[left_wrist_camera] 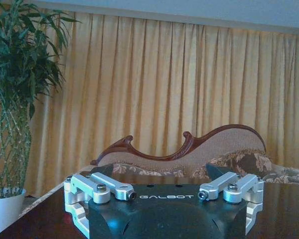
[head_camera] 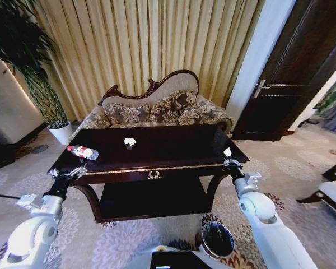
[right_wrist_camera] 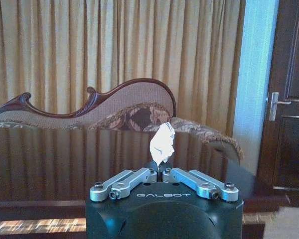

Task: Move to the front of the table and place the trash on the table into the trash bin.

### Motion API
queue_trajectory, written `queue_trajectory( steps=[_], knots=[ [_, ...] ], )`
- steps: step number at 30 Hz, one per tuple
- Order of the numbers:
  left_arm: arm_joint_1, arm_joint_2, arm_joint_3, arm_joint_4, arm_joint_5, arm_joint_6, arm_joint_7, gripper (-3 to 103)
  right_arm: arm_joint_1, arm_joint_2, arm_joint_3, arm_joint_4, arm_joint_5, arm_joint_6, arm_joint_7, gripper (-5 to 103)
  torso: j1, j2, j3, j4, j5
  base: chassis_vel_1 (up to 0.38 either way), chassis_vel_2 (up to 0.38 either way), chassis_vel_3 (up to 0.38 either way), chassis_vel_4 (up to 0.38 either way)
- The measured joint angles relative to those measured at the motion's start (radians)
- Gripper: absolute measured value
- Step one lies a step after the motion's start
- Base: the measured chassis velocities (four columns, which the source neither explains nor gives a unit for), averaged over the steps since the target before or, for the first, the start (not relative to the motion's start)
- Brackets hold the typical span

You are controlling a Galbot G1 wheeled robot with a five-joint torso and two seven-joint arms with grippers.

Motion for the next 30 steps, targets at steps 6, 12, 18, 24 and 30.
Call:
queue_trajectory(
  steps=[6, 12, 18, 24, 30],
  knots=[
    [0.000, -0.001, -0.001, 0.006, 0.001, 0.000, 0.001, 100, -0.001, 0.018, -0.026, -0.019, -0.023, 0.007, 0.000, 1, 0.000, 0.000, 0.000, 0.0001, -0.0002, 0.160, -0.138, -0.140, 0.148],
    [-0.003, -0.004, 0.000, 0.011, 0.003, 0.000, 0.001, 100, 0.006, 0.038, -0.062, -0.049, -0.055, 0.018, 0.000, 1, 0.000, 0.000, 0.000, 0.0001, -0.0001, 0.129, -0.129, -0.140, 0.126],
    [-0.004, -0.005, -0.001, 0.013, 0.004, 0.000, 0.001, 100, -0.007, 0.065, -0.080, -0.099, -0.056, 0.023, 0.000, 1, 0.000, 0.000, 0.000, 0.0003, -0.0001, 0.023, -0.025, -0.017, 0.023],
    [-0.004, -0.009, -0.002, 0.028, 0.002, -0.011, 0.006, 100, -0.026, 0.089, -0.061, -0.225, -0.085, 0.039, 0.000, 1, 0.000, 0.000, 0.000, -0.0001, -0.0001, 0.000, 0.000, 0.000, 0.000],
    [-0.015, -0.023, 0.019, 0.049, 0.006, -0.022, 0.016, 100, 0.000, 0.131, -0.063, -0.477, -0.201, 0.074, 0.000, 1, 0.000, 0.000, 0.000, 0.0002, 0.0003, 0.000, 0.000, 0.000, 0.000]
  ],
)
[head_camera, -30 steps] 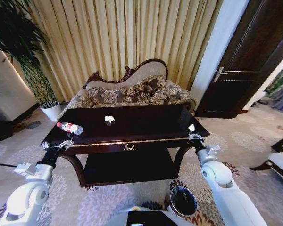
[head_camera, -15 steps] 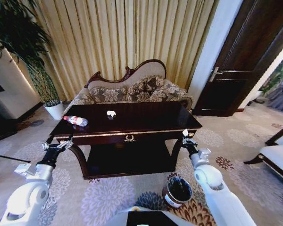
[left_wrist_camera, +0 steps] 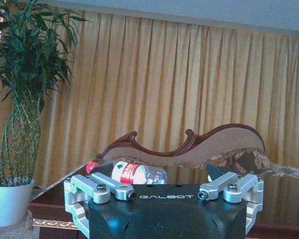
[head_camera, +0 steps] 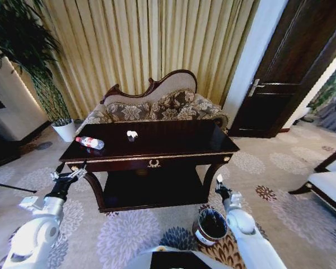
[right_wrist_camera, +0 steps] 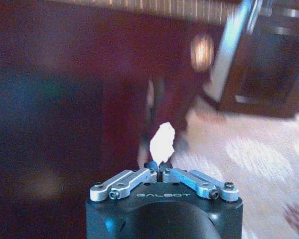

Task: Move to the front of the table and place the trash on the table into the trash bin.

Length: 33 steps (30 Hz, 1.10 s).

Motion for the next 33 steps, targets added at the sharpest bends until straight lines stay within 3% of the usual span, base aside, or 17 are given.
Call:
queue_trajectory(
  steps=[10, 20, 22, 29, 31, 32, 33],
  knots=[
    [-0.003, -0.001, 0.004, 0.011, -0.006, -0.023, 0.001, 100, -0.005, 0.040, 0.034, -0.169, -0.105, -0.133, 0.000, 1, 0.000, 0.000, 0.000, 0.0000, -0.0005, 0.000, 0.000, 0.000, 0.000],
    [-0.003, 0.001, 0.004, 0.009, -0.009, -0.030, 0.002, 100, 0.001, 0.076, 0.051, -0.217, -0.199, -0.162, 0.000, -2, 0.000, 0.000, 0.000, -0.0001, -0.0003, 0.000, 0.000, 0.000, 0.000],
    [-0.002, 0.002, 0.003, 0.007, -0.010, -0.030, 0.002, 100, -0.002, 0.081, 0.052, -0.216, -0.209, -0.162, 0.000, 2, 0.000, 0.000, 0.000, 0.0000, -0.0005, 0.000, 0.000, 0.000, 0.000],
    [-0.001, 0.003, 0.003, -0.004, -0.011, -0.030, 0.003, 100, -0.010, 0.096, 0.054, -0.199, -0.236, -0.142, 0.000, 35, 0.000, 0.000, 0.000, -0.0002, -0.0004, 0.000, 0.000, 0.000, 0.000],
    [-0.001, 0.003, 0.002, -0.005, -0.011, -0.030, 0.003, 100, -0.010, 0.096, 0.054, -0.197, -0.236, -0.140, 0.000, 35, 0.000, 0.000, 0.000, -0.0002, -0.0004, 0.000, 0.000, 0.000, 0.000],
    [0.000, 0.003, 0.002, -0.006, -0.011, -0.030, 0.003, 100, -0.010, 0.097, 0.053, -0.195, -0.236, -0.139, 0.000, 45, 0.000, 0.000, 0.000, -0.0002, -0.0004, 0.000, 0.000, 0.000, 0.000],
    [0.001, 0.003, 0.001, -0.008, -0.011, -0.029, 0.003, 100, -0.009, 0.097, 0.052, -0.194, -0.236, -0.137, 0.000, 45, 0.000, 0.000, 0.000, -0.0002, -0.0004, 0.000, 0.000, 0.000, 0.000]
  ],
)
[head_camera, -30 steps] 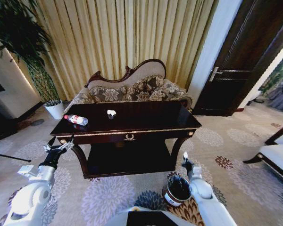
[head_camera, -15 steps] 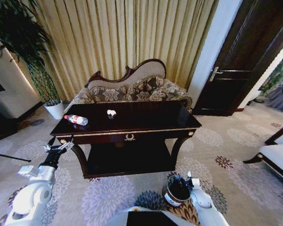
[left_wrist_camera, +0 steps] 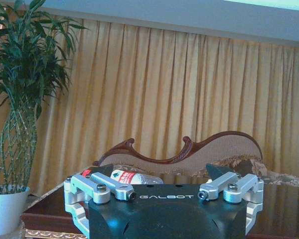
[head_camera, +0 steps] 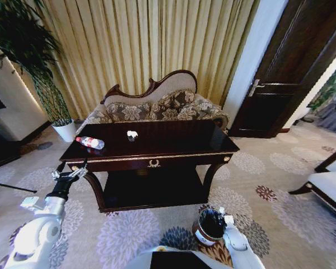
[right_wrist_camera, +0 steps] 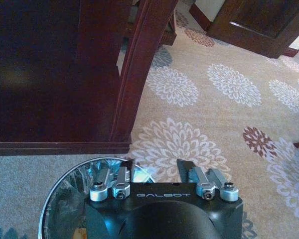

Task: Move to the front of the table and place the trash on the table into the trash bin.

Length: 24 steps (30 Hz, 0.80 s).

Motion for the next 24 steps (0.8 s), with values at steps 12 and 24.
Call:
queue_trajectory(
  steps=[12, 24],
  knots=[
    [-0.002, 0.004, -0.003, -0.006, 0.000, 0.004, 0.001, 100, 0.018, -0.006, -0.006, 0.042, 0.070, 0.053, 0.000, 84, 0.000, 0.000, 0.000, 0.0000, 0.0000, 0.000, 0.000, 0.000, 0.000],
    [-0.003, 0.006, -0.002, -0.009, -0.002, 0.007, 0.000, 100, -0.019, -0.077, -0.055, 0.496, 0.344, 0.100, 0.000, 100, 0.000, 0.000, 0.000, 0.0000, 0.0001, 0.000, 0.000, 0.000, 0.000]
  ],
)
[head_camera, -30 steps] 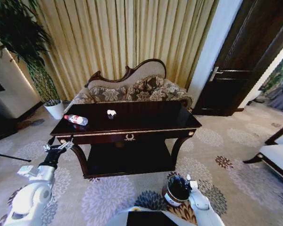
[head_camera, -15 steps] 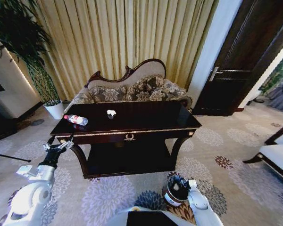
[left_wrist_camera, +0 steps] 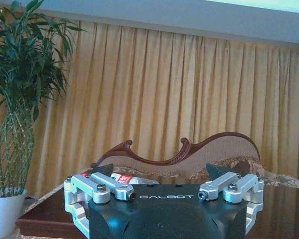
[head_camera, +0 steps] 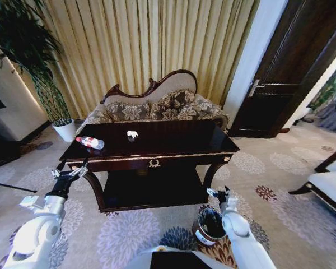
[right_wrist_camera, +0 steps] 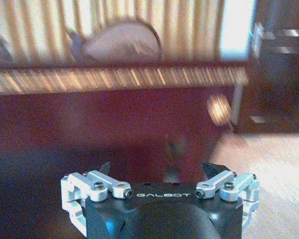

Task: Move to the front of the table and place the trash on the table into the trash bin.

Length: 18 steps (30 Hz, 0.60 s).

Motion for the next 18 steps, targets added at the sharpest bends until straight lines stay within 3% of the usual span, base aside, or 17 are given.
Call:
queue_trajectory(
  steps=[4, 5, 7, 14, 18],
  knots=[
    [0.000, 0.000, 0.000, 0.003, -0.002, 0.000, 0.000, 100, -0.004, -0.025, -0.018, 0.116, 0.030, -0.026, 0.000, 100, 0.000, 0.000, 0.000, 0.0000, -0.0002, 0.000, 0.000, 0.000, 0.000],
    [0.000, -0.001, 0.000, 0.005, -0.003, 0.000, 0.000, 100, -0.001, -0.061, -0.050, 0.229, 0.082, -0.050, 0.000, 100, 0.000, 0.000, 0.000, 0.0000, -0.0001, 0.000, 0.000, 0.000, 0.000],
    [0.000, -0.002, 0.000, 0.005, -0.004, 0.000, -0.001, 100, 0.008, -0.092, -0.077, 0.288, 0.112, -0.058, 0.000, 100, 0.000, 0.000, 0.000, 0.0000, -0.0002, 0.000, 0.000, 0.000, 0.000],
    [0.001, -0.001, -0.001, 0.000, -0.003, 0.000, -0.001, 100, 0.031, -0.167, -0.131, 0.326, 0.154, -0.025, 0.000, 100, 0.000, 0.000, 0.000, 0.0000, 0.0000, 0.000, 0.000, 0.000, 0.000],
    [0.002, -0.003, 0.003, -0.005, 0.001, 0.000, -0.001, 100, 0.046, -0.175, -0.138, 0.326, 0.159, -0.011, 0.000, 100, 0.000, 0.000, 0.000, 0.0000, 0.0000, 0.000, 0.000, 0.000, 0.000]
  ],
)
